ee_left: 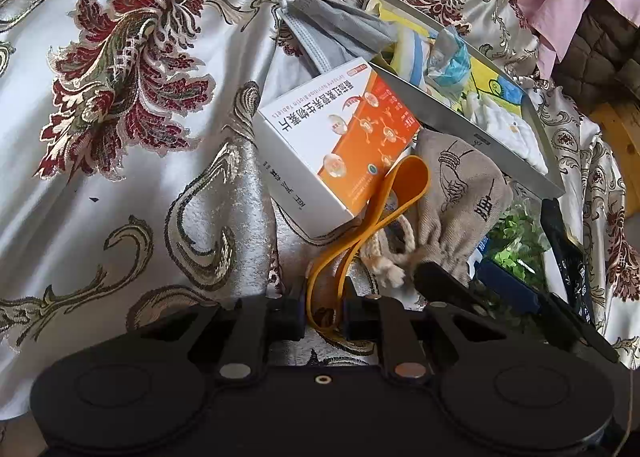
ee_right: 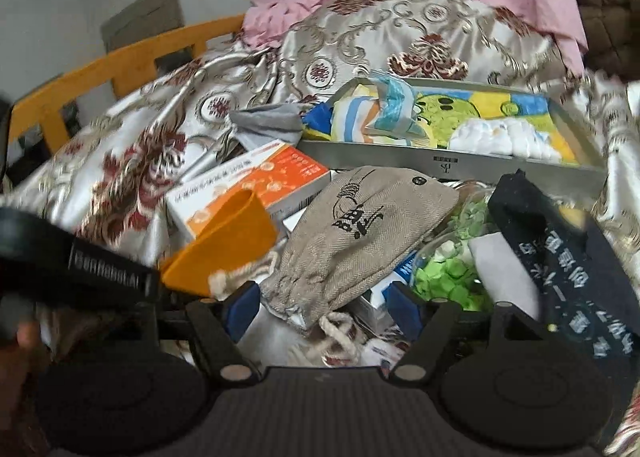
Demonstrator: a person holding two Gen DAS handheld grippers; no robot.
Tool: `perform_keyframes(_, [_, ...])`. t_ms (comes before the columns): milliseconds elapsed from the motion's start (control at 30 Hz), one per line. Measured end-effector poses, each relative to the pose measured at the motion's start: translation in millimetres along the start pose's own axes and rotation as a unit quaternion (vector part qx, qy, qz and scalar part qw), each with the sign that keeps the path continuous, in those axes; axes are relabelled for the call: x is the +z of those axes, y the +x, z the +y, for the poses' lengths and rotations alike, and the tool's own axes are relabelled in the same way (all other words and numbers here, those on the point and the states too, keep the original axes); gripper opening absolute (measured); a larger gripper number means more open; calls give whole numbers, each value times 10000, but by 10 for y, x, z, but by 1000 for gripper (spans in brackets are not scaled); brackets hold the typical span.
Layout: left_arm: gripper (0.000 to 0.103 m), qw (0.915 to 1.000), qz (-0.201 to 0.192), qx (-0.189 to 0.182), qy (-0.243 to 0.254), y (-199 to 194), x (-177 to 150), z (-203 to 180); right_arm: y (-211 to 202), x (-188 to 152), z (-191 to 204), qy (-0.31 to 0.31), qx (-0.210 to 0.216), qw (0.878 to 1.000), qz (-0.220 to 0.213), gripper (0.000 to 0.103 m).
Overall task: Organize soft objects
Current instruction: 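Grasp the beige drawstring pouch with the right tool while the left tool holds the orange band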
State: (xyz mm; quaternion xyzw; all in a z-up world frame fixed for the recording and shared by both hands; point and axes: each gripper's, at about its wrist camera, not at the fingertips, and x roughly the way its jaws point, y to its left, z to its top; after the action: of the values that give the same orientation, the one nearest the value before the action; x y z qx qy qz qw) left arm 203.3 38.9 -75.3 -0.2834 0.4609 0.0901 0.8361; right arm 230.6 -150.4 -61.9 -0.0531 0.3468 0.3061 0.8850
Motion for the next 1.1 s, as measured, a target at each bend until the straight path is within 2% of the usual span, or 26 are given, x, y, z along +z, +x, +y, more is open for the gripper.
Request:
perform_keyframes(100, [14, 9999, -32, 57, -123, -24, -2, 49, 82, 31, 0, 132, -15, 9999, 7, 81])
perform_keyframes(367, [14, 9983, -127, 86, -566, -183, -77, 174, 141, 94, -4, 302, 89, 9995, -29, 83])
perform_keyframes(500, [14, 9981, -212, 146, -565, -202, -113, 158, 149, 122, -40, 456, 157, 9988, -50, 83])
perform_keyframes(767, [13, 9978, -256, 191, -573, -213, -126, 165, 315, 149, 270, -541, -320, 9980, 11, 83])
perform_keyframes(867, [13, 9980, -271, 188, -537, -223, -128, 158, 346, 102, 325, -776, -394, 9962, 38, 75])
perform_keyframes(967, [13, 9982, -296, 183, -480, -234, -136, 147, 321, 84, 324, -819, -362, 9960, 1, 63])
perform_keyframes(1100, [13, 9988, -334, 135, -317, -228, -142, 88, 296, 60, 357, -936, -423, 9947, 26, 56])
